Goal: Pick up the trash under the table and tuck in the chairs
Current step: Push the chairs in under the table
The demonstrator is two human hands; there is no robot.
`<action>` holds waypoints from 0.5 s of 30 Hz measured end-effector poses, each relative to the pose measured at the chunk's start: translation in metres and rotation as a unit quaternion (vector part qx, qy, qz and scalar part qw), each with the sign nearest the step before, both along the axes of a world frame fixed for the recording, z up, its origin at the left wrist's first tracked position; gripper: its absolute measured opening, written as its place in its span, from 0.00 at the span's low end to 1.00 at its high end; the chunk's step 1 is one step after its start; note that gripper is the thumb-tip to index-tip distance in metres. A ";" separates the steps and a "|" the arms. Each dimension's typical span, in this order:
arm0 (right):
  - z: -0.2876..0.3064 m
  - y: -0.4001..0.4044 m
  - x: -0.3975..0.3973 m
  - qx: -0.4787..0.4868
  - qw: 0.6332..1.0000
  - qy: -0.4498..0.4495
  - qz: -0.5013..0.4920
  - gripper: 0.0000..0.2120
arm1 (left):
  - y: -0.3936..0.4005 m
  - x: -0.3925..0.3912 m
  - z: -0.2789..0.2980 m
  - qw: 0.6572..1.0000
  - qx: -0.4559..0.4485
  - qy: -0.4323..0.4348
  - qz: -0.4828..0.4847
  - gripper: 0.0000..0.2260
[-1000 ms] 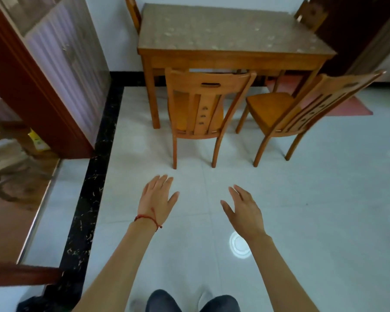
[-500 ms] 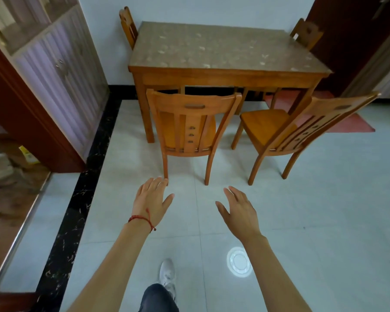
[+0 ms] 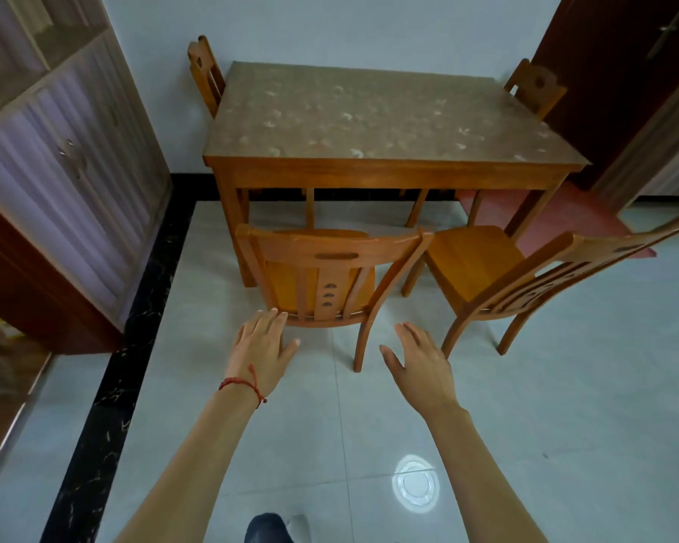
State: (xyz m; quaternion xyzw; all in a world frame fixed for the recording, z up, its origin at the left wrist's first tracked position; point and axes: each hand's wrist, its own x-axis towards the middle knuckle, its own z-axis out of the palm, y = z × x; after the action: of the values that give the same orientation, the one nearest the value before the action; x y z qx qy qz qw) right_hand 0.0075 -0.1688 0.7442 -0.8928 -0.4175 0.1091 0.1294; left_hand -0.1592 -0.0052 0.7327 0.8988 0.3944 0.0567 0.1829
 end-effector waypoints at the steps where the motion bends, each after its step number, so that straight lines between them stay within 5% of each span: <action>1: 0.002 0.009 0.007 0.002 1.000 0.001 -0.001 0.25 | 0.008 0.007 0.001 1.000 -0.002 -0.001 0.002 0.24; 9: -0.004 0.064 0.066 0.022 0.999 0.023 -0.022 0.22 | 0.053 0.066 -0.004 0.992 -0.086 -0.056 0.070 0.24; 15: -0.009 0.106 0.113 0.122 0.963 0.201 -0.128 0.23 | 0.070 0.113 -0.001 0.948 -0.189 -0.159 0.201 0.22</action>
State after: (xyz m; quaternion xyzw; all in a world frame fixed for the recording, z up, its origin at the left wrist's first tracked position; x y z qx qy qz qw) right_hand 0.1209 -0.0626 0.7348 -0.8760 -0.2749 0.2168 0.3317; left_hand -0.0464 0.0650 0.7321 0.7291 0.5366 0.1588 0.3940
